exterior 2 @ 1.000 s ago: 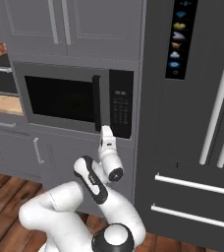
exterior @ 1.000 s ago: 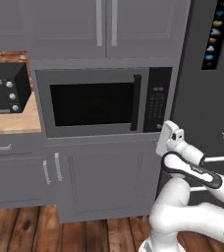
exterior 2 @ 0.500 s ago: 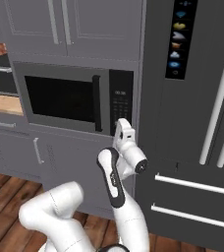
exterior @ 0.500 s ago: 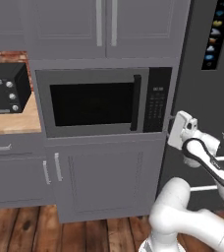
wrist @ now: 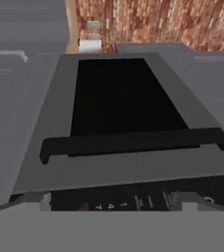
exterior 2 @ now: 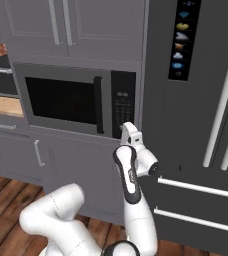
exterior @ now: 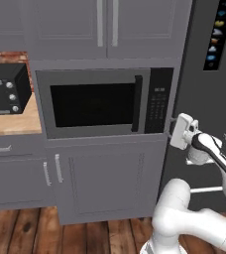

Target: Pick the tomato from the sink and place it in the bowl. Then pick the bowl and place it in the microwave. Then close the microwave door and press the start button.

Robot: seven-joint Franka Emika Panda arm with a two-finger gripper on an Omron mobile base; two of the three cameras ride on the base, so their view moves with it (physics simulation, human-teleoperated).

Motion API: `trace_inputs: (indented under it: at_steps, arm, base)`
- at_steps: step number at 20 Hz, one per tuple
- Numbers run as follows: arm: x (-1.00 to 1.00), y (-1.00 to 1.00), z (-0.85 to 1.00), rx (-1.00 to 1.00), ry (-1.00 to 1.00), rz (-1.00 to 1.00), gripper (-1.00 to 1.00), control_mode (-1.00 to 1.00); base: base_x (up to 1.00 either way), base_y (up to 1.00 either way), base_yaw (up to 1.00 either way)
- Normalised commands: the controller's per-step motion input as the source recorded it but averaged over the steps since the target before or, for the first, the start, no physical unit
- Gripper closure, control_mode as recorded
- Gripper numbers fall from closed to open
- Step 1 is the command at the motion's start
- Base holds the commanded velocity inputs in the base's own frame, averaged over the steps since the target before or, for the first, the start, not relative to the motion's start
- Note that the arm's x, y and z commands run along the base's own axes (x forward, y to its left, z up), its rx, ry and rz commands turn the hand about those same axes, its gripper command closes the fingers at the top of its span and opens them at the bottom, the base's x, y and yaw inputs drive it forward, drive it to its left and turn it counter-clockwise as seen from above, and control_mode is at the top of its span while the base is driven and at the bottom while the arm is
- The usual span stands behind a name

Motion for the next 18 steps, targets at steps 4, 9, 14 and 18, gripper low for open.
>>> trace_inputs:
  at_steps: [4,9,14,18]
  arm:
    - [0.43,0.00,0.00,-0.04,-0.08,-0.04,1.00,-1.00]
    - [0.43,-0.02,0.00,0.00,0.00,-0.11,1.00,-1.00]
    - [0.41,0.00,0.00,0.00,0.00,-0.12,1.00,-1.00]
    - [0.37,-0.10,0.00,0.00,0.00,-0.11,1.00,-1.00]
  base:
    - [0.00,0.00,0.00]
    - [0.00,0.00,0.00]
    - [0.00,0.00,0.00]
    - [0.00,0.00,0.00]
